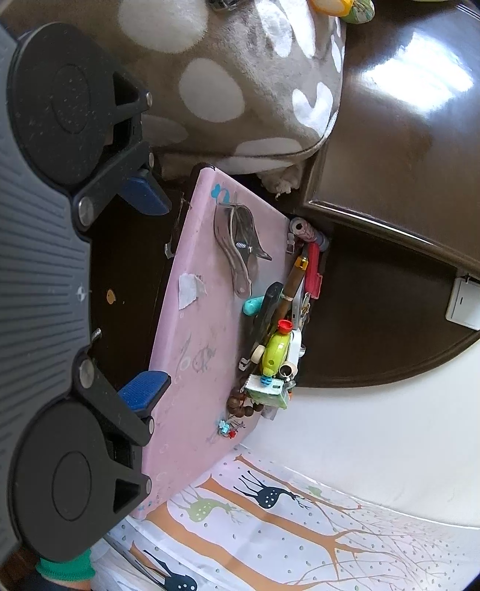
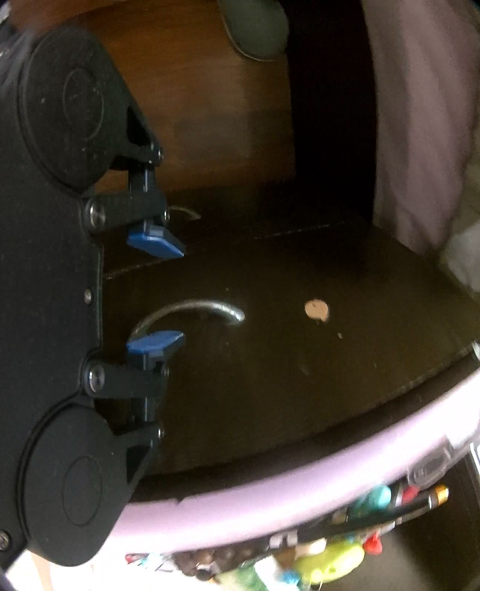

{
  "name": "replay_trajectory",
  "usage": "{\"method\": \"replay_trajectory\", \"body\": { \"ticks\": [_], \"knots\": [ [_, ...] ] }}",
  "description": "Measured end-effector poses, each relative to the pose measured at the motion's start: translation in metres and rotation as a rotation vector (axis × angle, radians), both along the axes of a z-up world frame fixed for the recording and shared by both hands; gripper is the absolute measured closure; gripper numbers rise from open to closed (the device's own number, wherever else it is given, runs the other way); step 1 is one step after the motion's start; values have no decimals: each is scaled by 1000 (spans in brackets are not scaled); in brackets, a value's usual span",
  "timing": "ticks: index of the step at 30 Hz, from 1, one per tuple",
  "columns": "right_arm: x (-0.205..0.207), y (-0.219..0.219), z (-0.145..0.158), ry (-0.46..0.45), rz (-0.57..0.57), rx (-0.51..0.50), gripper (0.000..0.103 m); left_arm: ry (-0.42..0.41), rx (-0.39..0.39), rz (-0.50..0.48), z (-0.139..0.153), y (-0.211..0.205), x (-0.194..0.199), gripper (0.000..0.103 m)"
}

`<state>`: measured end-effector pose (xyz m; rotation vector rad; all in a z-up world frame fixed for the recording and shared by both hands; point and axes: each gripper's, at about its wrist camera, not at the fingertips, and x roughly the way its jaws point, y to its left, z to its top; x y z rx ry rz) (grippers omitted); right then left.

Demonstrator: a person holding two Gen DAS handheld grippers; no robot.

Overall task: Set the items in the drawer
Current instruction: 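Lower the right gripper to the drawer handle and close on it, then pull the drawer open with the right gripper while the left gripper grasps the silver clip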

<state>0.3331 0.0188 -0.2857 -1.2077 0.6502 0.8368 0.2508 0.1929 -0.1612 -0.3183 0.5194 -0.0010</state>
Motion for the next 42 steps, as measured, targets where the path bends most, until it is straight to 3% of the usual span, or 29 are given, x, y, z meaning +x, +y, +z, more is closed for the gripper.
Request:
{"method": "replay_trajectory", "body": {
  "ticks": [10,19,25,29,32,42],
  "knots": [
    [5,19,-12,5,5,-83,74,-31,-2,-21,4,0,-5,10],
    [-37,10,-3,84,45,-69,76,-48,8,-17,7,0,-10,10],
    [-46,7,2,98,-4,-36,76,-51,15,-20,8,-1,-12,10],
    [-67,1,6,151,46,-46,76,-54,16,-14,8,1,-13,10],
    [-93,-6,-3,124,89,-62,76,-54,18,-11,8,1,-13,10],
    [-132,-22,-1,139,57,-24,76,-50,39,-17,8,-4,-16,10]
  ]
}}
